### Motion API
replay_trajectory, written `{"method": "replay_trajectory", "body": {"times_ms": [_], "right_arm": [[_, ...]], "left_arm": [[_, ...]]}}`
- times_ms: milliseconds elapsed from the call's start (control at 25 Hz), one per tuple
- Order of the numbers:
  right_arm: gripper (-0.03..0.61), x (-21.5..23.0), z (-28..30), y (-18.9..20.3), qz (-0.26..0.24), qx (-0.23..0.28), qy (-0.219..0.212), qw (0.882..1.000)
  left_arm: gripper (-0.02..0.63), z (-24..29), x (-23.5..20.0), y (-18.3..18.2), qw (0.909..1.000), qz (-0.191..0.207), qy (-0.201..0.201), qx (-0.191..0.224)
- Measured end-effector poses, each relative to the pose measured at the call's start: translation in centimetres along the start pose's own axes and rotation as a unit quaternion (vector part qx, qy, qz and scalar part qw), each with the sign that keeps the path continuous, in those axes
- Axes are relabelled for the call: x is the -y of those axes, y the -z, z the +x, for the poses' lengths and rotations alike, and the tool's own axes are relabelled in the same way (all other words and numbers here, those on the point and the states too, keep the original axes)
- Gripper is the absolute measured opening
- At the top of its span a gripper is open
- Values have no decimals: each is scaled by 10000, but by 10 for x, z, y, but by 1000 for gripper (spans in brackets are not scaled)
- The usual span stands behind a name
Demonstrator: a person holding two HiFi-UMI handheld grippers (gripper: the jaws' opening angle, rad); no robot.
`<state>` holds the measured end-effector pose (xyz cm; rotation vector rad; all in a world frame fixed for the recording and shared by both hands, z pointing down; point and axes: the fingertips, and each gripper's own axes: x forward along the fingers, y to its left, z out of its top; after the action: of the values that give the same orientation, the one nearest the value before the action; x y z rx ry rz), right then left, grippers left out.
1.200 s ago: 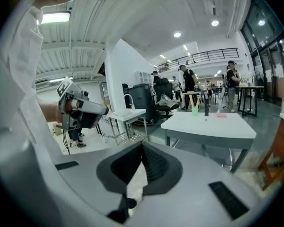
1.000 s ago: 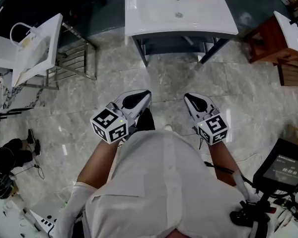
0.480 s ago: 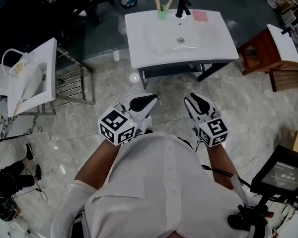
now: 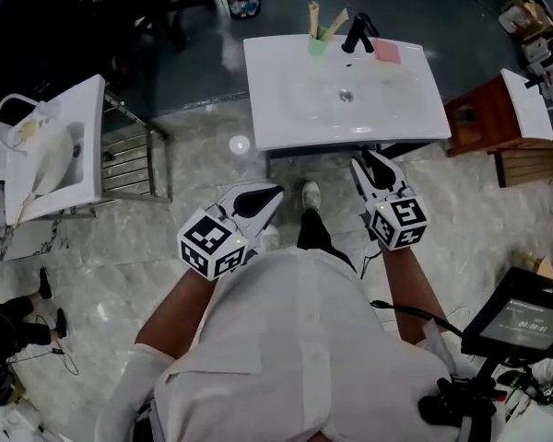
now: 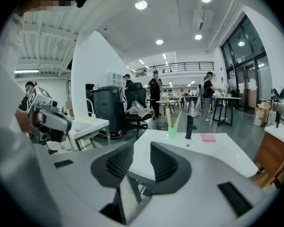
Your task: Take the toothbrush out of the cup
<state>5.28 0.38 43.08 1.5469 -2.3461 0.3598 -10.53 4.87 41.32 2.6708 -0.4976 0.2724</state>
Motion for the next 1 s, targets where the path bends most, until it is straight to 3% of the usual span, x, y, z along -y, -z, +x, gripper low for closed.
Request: {"method": "replay_trajectory", "body": {"times_ms": [480,760,1000], "right_arm": [[107,99,131,-54,10,294,47,9996],[107,157,214,-80,317,421,115,9985],[114,192,273,-80,621,376,255,9970]], "left_arm": [[6,22,-74,-48,9969,-129,-748,206],[6,53,-111,-79,9930,-164,-1136,273],[6,60,-139,-85,9866,-287,-1590,242]]}}
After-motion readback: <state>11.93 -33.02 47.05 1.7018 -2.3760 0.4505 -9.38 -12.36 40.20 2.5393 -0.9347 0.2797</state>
